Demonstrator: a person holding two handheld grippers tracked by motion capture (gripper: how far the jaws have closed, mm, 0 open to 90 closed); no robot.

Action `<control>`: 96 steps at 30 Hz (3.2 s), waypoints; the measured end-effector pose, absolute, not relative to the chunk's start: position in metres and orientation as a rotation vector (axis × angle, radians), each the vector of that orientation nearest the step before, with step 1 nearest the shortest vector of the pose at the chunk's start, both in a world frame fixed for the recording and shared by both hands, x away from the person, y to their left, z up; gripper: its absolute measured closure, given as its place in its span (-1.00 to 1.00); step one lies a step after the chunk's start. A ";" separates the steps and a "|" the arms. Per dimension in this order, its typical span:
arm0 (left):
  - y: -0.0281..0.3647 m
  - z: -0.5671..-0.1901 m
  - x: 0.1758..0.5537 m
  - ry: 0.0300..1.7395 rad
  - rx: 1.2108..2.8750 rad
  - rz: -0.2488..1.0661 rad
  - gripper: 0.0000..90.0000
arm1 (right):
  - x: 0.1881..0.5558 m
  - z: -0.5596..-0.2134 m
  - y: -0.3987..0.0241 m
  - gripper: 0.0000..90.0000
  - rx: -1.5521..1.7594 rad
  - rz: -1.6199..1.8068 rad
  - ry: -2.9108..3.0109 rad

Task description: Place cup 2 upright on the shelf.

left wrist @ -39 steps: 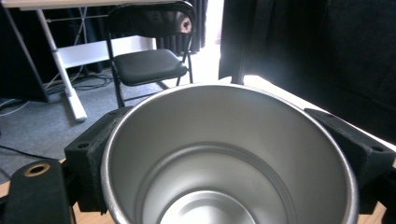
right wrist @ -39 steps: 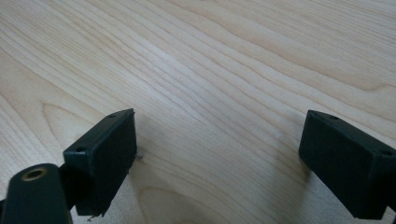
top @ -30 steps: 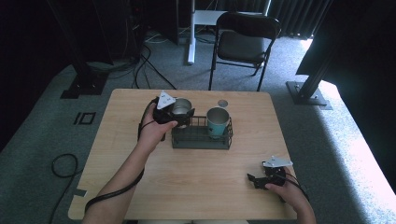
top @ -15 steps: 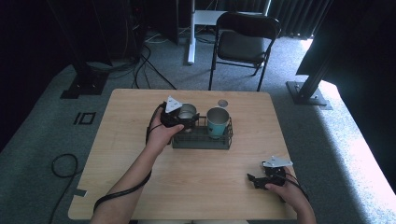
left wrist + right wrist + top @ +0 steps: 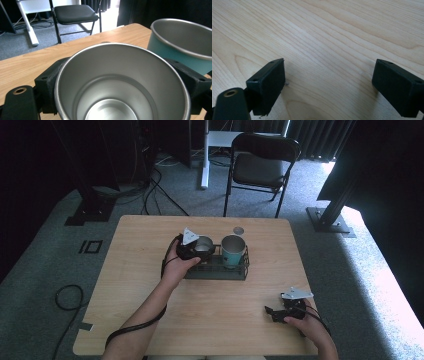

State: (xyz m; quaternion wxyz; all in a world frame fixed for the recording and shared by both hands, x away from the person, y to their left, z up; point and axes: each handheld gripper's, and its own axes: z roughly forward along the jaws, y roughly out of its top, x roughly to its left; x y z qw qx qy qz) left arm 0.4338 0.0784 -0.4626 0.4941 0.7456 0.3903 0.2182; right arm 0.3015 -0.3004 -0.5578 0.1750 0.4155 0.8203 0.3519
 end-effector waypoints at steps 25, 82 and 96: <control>0.076 -0.485 0.434 0.917 1.851 0.533 -0.69 | 0.302 -0.558 -0.300 -0.76 1.178 0.997 2.325; 0.138 -0.449 0.407 0.968 1.738 0.562 -0.80 | 0.302 -0.558 -0.300 -0.76 1.177 0.997 2.325; 0.161 -0.452 0.399 0.976 1.766 0.569 -0.80 | 0.302 -0.558 -0.300 -0.76 1.177 0.997 2.325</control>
